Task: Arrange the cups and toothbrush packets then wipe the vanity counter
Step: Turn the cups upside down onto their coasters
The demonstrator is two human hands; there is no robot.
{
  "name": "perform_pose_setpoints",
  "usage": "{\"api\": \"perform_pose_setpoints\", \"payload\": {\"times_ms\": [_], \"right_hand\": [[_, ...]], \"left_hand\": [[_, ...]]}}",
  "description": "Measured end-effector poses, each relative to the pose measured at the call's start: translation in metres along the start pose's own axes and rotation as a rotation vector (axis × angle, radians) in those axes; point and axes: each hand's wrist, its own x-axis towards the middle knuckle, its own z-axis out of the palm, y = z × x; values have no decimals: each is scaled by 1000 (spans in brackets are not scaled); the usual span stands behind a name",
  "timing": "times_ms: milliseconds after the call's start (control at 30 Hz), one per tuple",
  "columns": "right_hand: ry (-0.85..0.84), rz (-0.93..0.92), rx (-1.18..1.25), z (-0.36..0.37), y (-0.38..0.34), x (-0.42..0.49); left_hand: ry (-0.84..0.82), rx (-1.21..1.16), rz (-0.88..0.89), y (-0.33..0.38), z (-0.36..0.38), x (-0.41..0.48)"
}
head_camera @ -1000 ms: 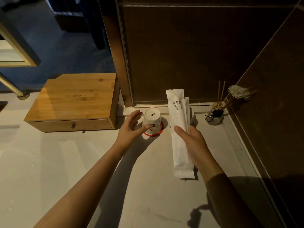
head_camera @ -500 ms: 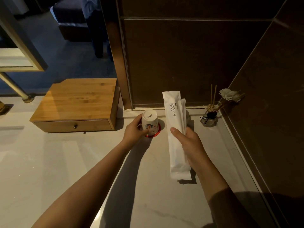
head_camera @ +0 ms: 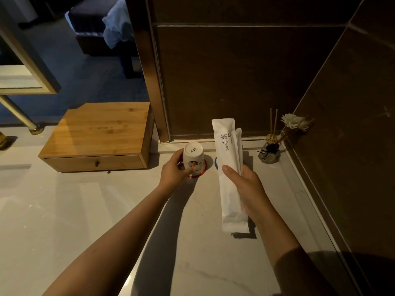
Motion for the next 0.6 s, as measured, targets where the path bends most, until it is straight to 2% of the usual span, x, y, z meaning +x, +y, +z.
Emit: {"api": "perform_pose_setpoints", "payload": {"times_ms": [100, 233, 267, 367, 433, 600], "right_hand": [[-15, -11, 3, -1, -1, -2], [-56, -50, -9, 3, -2, -9], [-81, -69, -17, 6, -2, -10], [-146, -126, -105, 24, -7, -15], [-193, -179, -191, 39, -9, -18], [-372, -280, -377, 62, -6, -26]], "left_hand": [[12, -7, -32, 3, -4, -4], [261, -231, -143, 9, -16, -30], [276, -306, -170, 12, -19, -39], [119, -536, -206, 24, -21, -67], [15, -594, -200, 29, -22, -81], [87, -715, -320, 31, -35, -92]]}}
